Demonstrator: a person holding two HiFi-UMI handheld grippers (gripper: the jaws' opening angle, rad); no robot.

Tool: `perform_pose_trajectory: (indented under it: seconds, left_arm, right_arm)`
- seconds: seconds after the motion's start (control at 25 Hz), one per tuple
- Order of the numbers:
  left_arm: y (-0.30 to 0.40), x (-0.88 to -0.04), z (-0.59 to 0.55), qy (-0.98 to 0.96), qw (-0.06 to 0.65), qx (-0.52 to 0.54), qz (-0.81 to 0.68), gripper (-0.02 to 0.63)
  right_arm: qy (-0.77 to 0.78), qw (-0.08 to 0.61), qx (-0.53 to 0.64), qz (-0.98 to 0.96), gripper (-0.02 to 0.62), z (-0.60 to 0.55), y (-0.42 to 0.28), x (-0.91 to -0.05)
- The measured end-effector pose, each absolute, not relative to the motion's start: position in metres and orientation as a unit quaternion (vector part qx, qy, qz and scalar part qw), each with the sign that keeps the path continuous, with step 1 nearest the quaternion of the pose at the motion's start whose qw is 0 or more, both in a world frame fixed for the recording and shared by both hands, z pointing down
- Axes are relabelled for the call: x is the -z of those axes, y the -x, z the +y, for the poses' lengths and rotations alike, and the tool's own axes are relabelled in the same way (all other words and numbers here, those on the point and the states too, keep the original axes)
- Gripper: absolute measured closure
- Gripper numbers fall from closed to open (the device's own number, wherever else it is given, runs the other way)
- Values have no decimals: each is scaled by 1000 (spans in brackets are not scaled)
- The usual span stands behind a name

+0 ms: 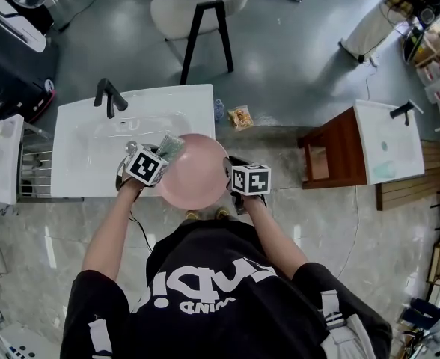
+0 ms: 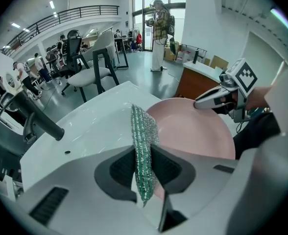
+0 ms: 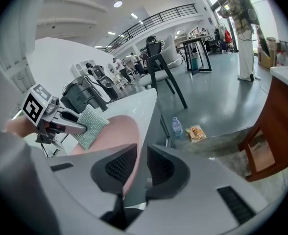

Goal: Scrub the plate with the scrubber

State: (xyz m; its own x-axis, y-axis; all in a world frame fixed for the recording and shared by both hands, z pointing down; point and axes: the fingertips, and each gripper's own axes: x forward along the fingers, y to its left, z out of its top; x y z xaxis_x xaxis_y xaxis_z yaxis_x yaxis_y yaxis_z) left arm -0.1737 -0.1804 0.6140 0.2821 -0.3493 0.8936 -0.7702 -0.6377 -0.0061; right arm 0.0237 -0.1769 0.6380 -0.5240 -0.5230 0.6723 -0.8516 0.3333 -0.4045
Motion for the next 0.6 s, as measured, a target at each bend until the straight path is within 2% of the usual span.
perform_pose_trajectory:
  seconds: [0.12,0.2,0.6]
  left_arm:
    - [174,-613,-178,-770,224,-474,-365,509]
    - [173,-614,-177,-770,225,-472,-365,509]
    - [167,-593,-175,-784,245,-422,-383,509]
  right_arm:
    - [-440,216,-378,-785,462,-177,-29,-638]
    - [-441,216,-376,-786,437,-177,-31,-638]
    - [-446,213,-334,-803,422,-174,-43,-610]
